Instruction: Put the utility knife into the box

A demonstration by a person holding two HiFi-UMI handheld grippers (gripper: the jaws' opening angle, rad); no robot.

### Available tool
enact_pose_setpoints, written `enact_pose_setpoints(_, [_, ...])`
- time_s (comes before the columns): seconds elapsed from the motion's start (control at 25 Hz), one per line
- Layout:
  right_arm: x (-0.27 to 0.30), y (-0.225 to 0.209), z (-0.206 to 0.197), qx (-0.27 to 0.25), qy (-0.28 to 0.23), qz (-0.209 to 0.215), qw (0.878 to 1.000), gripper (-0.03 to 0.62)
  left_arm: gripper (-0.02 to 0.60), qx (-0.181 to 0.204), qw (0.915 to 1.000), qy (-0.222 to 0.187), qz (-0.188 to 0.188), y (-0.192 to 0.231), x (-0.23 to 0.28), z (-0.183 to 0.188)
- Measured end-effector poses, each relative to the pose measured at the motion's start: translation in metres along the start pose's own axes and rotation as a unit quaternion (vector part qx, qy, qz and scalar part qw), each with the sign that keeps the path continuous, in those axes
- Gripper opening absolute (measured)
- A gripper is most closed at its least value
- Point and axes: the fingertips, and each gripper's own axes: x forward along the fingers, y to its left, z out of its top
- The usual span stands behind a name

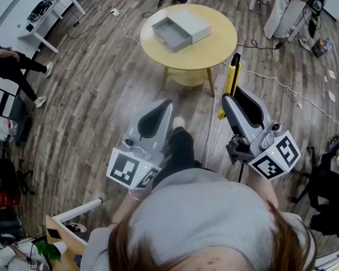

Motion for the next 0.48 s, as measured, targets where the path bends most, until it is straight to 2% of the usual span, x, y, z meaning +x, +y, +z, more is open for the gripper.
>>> enact_pose_setpoints(0.32, [0.025, -0.029, 0.006, -0.018, 0.001, -0.006, 1.0, 0.12, 0.002, -0.002, 0.9997, -0.013, -0.019, 0.026, 0.037, -0.004])
enact_pose_setpoints(0.48, [0.055, -0.053, 0.005, -0.017, 0.0, -0.007, 1.0, 0.12, 0.002, -0.003, 0.9996, -0.011, -0.028, 0.054, 0.065, -0.008])
